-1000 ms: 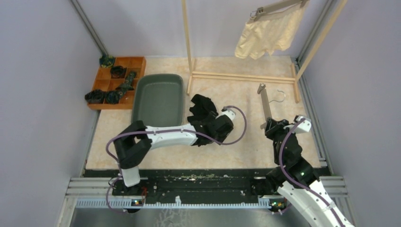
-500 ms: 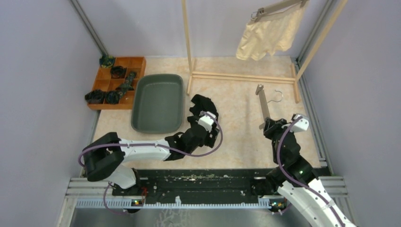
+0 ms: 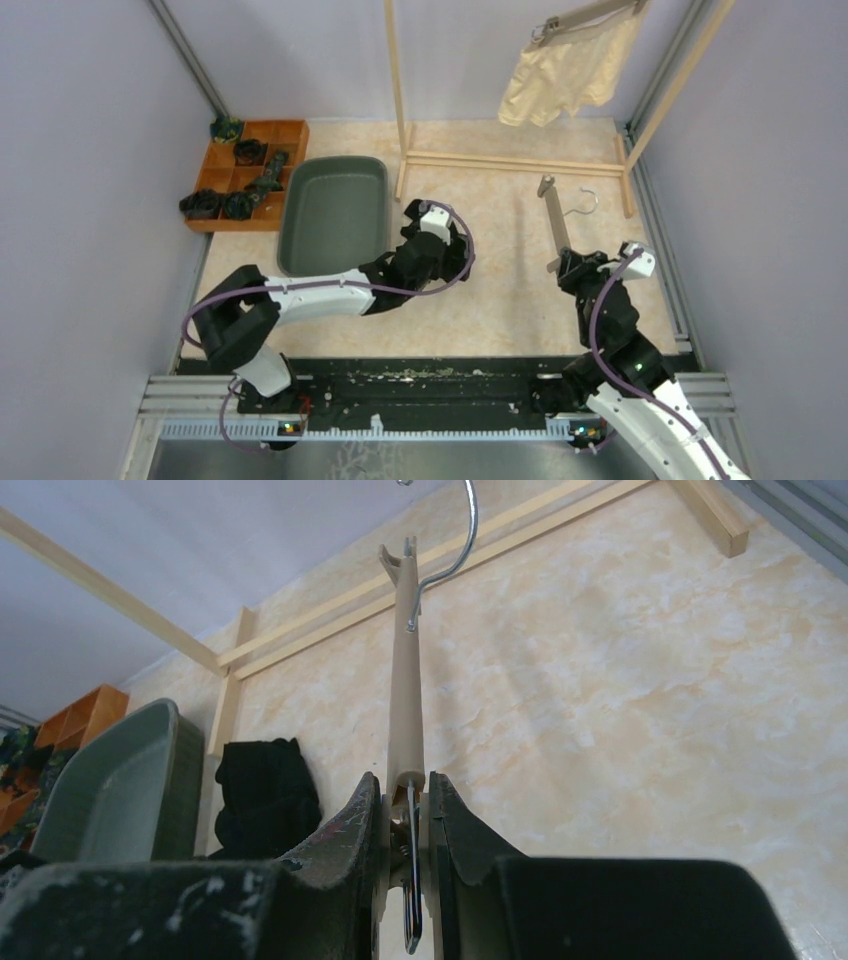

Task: Clip the underwear to the hanger
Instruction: Flatten out the underwear at the center of the board.

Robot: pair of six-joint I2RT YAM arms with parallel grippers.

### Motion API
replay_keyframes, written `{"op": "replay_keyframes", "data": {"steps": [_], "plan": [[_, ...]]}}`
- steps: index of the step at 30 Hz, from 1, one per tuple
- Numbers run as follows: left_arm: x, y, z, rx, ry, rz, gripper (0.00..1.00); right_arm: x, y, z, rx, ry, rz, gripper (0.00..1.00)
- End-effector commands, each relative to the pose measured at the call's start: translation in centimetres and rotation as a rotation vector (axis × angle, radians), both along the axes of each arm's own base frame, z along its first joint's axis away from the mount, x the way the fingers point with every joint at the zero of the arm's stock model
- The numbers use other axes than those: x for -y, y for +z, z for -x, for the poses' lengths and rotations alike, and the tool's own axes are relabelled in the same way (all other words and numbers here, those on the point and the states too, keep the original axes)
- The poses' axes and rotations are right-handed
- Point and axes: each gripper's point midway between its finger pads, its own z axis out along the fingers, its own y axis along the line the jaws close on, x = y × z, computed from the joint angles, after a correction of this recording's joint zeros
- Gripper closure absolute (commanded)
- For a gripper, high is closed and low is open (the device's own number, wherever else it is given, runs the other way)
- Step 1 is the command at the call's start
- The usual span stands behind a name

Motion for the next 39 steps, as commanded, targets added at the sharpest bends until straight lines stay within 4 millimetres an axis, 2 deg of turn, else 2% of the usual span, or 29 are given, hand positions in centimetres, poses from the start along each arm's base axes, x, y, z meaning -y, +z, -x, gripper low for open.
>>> {"op": "replay_keyframes", "data": {"steps": [1,7,12,22,28,30,31,34,36,37,39], "plan": [[-0.3,-1.5,-1.4,-0.11,0.07,-0.003,0.19,-0.2,2.3,0.1,0.068,0.012,-0.05,1.0],[-1.5,-3.1,-3.4,-0.157,0.129,-0.007,0.22,-0.1,2.4,0.2,0.069,0.011,-0.048,1.0],[-1.9,-3.6,-4.1,-0.162,0.145,0.011,0.23,-0.1,2.3,0.2,0.07,0.009,-0.048,1.0],[-0.9,-4.8,-5.6,-0.155,0.134,-0.008,0.26,-0.1,2.1,0.1,0.065,0.006,-0.043,1.0],[-0.1,-4.5,-6.7,-0.13,0.145,-0.01,0.33,-0.2,1.8,0.0,0.059,0.008,-0.038,1.0],[0.3,-4.2,-7.2,-0.119,0.147,-0.014,0.4,-0.2,1.8,0.0,0.058,0.008,-0.037,1.0],[0.4,-4.1,-7.4,-0.115,0.148,-0.02,0.47,-0.2,1.8,0.0,0.059,0.008,-0.037,1.0],[0.9,-4.2,-8.0,-0.108,0.144,-0.045,0.8,-0.1,1.9,0.0,0.06,0.005,-0.038,1.0],[1.2,-4.4,-8.1,-0.101,0.132,-0.07,0.94,-0.1,1.9,0.0,0.06,0.005,-0.037,1.0],[1.3,-4.3,-8.3,-0.092,0.126,-0.085,1.0,-0.1,1.9,0.0,0.059,0.004,-0.036,1.0],[1.5,-4.2,-8.5,-0.068,0.128,-0.132,1.0,0.0,1.9,0.1,0.059,0.002,-0.035,1.0]]}}
